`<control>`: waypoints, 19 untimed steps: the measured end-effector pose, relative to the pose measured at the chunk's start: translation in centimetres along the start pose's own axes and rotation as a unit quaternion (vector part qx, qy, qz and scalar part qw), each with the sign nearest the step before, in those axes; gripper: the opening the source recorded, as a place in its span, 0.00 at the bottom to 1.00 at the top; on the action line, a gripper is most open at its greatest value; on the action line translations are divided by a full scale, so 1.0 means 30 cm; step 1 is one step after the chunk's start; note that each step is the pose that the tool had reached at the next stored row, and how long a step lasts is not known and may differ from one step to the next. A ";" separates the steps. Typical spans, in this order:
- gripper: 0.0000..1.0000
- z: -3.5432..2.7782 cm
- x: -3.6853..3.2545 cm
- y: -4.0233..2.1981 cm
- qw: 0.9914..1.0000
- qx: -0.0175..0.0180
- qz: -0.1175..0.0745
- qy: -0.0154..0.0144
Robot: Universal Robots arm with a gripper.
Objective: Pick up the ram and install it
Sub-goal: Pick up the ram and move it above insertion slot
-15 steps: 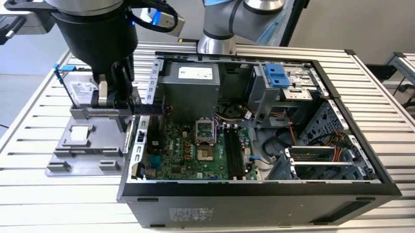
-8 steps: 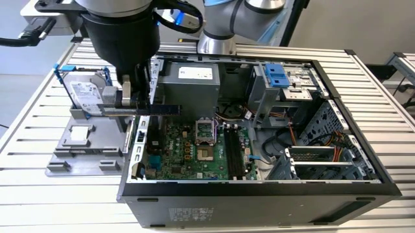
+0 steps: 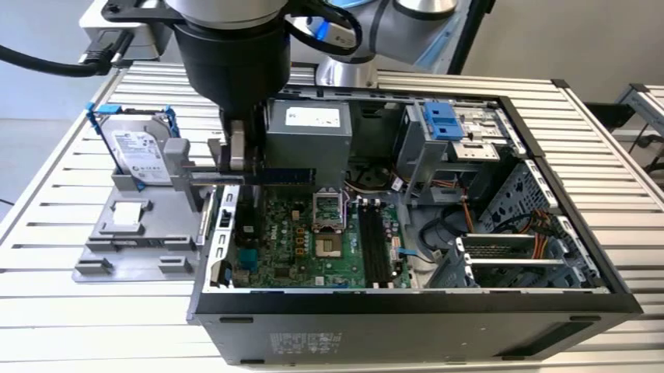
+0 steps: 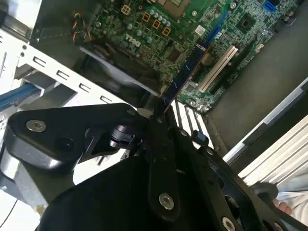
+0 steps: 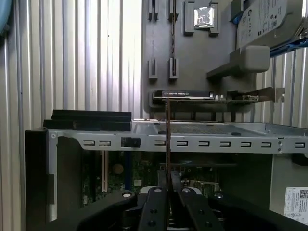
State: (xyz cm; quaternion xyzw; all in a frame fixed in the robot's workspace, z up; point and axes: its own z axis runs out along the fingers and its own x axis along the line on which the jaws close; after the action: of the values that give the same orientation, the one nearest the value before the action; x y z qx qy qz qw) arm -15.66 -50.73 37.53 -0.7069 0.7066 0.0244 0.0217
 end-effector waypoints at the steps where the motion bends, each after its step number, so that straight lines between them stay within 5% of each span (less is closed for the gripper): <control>1: 0.00 0.000 0.000 -0.010 1.000 0.000 0.000 0.000; 7: 0.00 0.000 0.000 -0.072 1.000 0.000 0.002 0.000; 19: 0.00 -0.001 0.000 -0.232 1.000 -0.001 0.002 0.000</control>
State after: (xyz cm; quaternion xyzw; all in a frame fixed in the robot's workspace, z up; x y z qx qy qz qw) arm -8.70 -50.73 37.52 -0.7055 0.7079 0.0251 0.0210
